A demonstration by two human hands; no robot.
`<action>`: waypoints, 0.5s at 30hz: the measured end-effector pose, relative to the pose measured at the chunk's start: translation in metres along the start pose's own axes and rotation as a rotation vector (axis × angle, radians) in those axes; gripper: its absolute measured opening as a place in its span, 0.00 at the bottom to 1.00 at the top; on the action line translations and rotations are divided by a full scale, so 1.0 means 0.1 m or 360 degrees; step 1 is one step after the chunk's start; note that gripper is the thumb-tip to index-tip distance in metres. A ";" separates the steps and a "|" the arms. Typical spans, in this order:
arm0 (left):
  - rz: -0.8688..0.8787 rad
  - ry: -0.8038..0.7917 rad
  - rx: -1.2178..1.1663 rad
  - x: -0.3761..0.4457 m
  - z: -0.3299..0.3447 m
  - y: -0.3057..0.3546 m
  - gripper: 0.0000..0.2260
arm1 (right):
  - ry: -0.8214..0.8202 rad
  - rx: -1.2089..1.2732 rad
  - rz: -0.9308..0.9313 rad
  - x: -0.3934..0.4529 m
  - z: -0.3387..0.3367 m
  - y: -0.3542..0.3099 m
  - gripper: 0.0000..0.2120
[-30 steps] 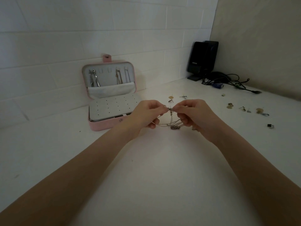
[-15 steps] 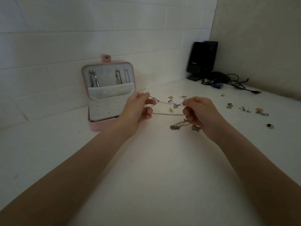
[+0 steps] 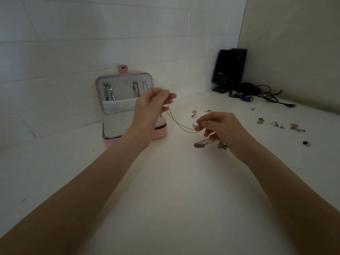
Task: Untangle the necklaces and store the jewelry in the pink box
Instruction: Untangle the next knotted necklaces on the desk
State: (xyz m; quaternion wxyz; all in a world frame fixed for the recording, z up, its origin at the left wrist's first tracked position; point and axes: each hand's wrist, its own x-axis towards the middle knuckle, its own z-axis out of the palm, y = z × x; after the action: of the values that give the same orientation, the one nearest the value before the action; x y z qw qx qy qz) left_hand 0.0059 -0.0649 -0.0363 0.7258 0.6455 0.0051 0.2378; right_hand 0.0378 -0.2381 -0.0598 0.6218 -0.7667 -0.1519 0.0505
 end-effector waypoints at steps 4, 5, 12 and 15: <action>0.0180 -0.0123 0.0230 0.06 0.03 0.14 0.06 | -0.0199 -0.0243 0.0034 -0.02 0.08 0.00 0.07; 0.0210 -0.0155 0.0266 0.07 0.05 0.18 0.07 | -0.0197 -0.0347 0.0031 -0.02 0.11 0.01 0.07; 0.0182 -0.0286 0.0127 0.14 0.15 0.50 0.06 | -0.0096 -0.0013 -0.0034 -0.06 0.09 -0.12 0.08; 0.0066 -0.0231 -0.0254 0.18 0.13 0.62 0.06 | -0.0223 0.0653 0.0197 -0.07 0.08 -0.14 0.08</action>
State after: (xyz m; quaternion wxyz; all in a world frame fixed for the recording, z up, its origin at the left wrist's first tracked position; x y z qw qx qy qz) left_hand 0.0047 -0.0676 0.0289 0.7683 0.6011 -0.0796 0.2050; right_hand 0.0268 -0.2298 -0.0488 0.7483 -0.6266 -0.1340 0.1715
